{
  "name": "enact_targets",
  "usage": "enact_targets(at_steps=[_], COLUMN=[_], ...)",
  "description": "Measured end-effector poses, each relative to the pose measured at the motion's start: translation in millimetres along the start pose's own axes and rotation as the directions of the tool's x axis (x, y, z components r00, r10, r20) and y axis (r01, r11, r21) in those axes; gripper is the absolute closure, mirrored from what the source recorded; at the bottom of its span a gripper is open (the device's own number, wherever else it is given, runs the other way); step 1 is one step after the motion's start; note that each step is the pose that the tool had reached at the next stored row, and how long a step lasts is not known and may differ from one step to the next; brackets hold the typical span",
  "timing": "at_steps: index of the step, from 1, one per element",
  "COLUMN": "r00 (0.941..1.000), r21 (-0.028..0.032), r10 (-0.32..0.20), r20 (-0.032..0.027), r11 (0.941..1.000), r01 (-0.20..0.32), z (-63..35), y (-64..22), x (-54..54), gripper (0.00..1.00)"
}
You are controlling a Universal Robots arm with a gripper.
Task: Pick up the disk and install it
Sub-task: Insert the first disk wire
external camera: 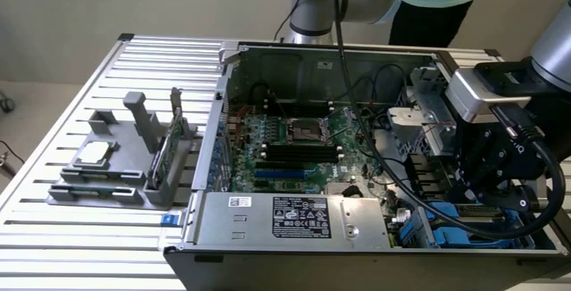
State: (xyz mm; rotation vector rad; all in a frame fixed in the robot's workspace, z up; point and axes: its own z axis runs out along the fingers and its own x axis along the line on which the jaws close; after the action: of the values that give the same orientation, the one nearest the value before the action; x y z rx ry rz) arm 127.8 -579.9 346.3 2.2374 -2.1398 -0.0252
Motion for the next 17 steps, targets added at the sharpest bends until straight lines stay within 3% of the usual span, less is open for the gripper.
enact_targets(at_steps=[11, 17], r00=[1.0, 0.9984], r21=[0.0, -0.0012], r10=[0.001, 0.056], r20=[-0.0001, 0.0024], r11=[1.0, 0.9984], r01=[-0.001, -0.056], z=[-0.1, -0.1], y=[0.0, -0.8], x=[0.0, -0.1], gripper=[0.87, 0.87])
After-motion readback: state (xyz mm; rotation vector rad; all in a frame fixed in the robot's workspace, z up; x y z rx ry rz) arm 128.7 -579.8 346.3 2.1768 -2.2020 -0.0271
